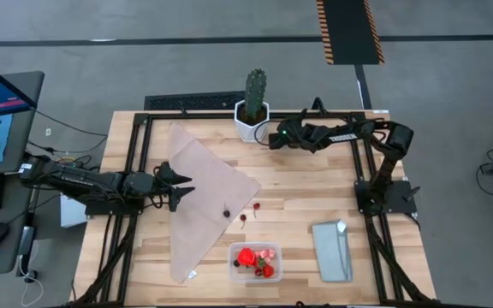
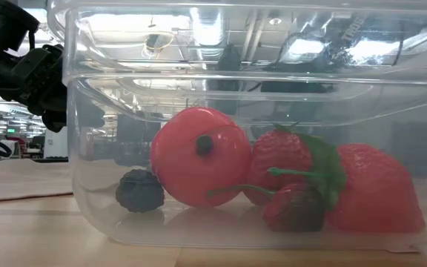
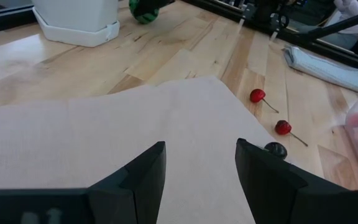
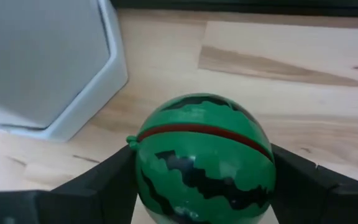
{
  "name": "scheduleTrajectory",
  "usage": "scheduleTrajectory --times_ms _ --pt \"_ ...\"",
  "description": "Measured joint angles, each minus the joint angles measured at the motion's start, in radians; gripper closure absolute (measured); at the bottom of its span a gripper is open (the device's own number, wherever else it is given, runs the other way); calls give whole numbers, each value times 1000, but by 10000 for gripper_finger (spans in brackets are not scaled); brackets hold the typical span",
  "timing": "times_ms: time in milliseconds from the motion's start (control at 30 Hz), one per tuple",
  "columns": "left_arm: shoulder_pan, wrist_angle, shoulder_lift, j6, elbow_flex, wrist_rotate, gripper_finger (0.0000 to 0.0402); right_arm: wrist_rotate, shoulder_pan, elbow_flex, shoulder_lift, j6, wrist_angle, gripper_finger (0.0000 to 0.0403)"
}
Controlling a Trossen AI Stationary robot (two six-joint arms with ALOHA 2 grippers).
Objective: Pick and placing Produce into tupperware
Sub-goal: Put the watermelon into the transparent bin
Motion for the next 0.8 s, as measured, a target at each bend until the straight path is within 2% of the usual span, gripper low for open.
scheduleTrajectory --times_ms 133,300,400,633,800 --pt "0 0 0 0 0 0 219 -2 10 0 -7 28 -18 96" --pt "0 0 0 0 0 0 219 -1 47 0 -63 48 -93 59" --pt "0 0 0 0 0 0 219 -2 79 0 -110 56 -119 61" --pt "0 0 0 0 0 0 219 7 217 0 -229 50 -198 138" --pt "0 0 0 0 0 0 219 153 293 0 -269 91 -210 201"
